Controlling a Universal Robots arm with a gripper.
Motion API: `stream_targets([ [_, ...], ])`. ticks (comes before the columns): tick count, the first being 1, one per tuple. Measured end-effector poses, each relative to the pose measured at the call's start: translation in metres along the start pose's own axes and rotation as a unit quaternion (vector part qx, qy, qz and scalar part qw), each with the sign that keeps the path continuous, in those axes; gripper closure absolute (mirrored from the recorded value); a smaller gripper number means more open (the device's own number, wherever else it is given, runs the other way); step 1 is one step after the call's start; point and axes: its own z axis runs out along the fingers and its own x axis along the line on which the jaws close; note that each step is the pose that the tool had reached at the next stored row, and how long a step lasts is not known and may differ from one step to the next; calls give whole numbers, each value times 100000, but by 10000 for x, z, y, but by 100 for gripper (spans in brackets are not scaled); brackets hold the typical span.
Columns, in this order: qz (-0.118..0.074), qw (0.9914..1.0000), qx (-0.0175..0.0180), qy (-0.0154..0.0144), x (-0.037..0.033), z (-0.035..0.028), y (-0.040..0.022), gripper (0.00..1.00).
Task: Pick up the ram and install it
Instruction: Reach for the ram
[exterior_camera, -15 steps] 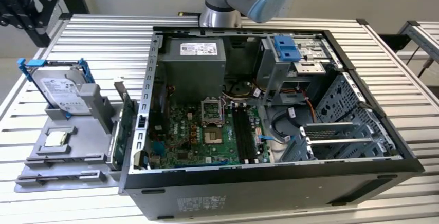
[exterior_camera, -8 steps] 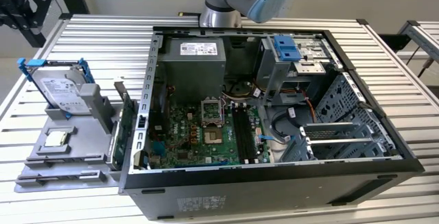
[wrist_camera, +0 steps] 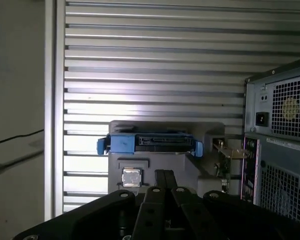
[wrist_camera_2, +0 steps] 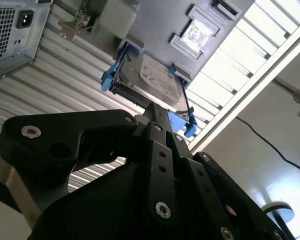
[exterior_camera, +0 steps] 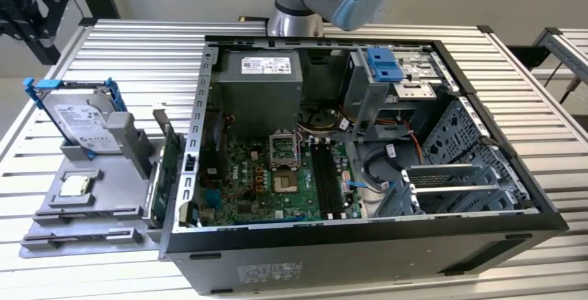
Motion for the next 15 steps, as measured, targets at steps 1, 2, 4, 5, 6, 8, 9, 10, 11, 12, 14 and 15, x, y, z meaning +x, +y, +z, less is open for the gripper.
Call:
stream_targets([
  [1,-2,100000,0,-3,0,1,-19,100],
  [2,-2,100000,-5,-3,1,1,-53,100],
  [4,-2,100000,-13,-7,2,-1,-148,100],
  [5,4,100000,-10,1,3,-4,-188,100],
  [6,0,100000,-18,-7,3,-4,-234,100],
  [8,-6,100000,-20,-7,4,-8,-328,100],
  [9,-2,100000,-23,-6,5,-10,-373,100],
  [10,4,100000,-24,-4,6,-11,-418,100],
  [11,-3,100000,-33,-11,6,-11,-463,100],
  [12,-4,100000,-30,-4,7,-13,-504,100],
  [14,-4,100000,-33,-6,8,-14,-594,100],
  [15,5,100000,-34,-3,9,-15,-641,100],
])
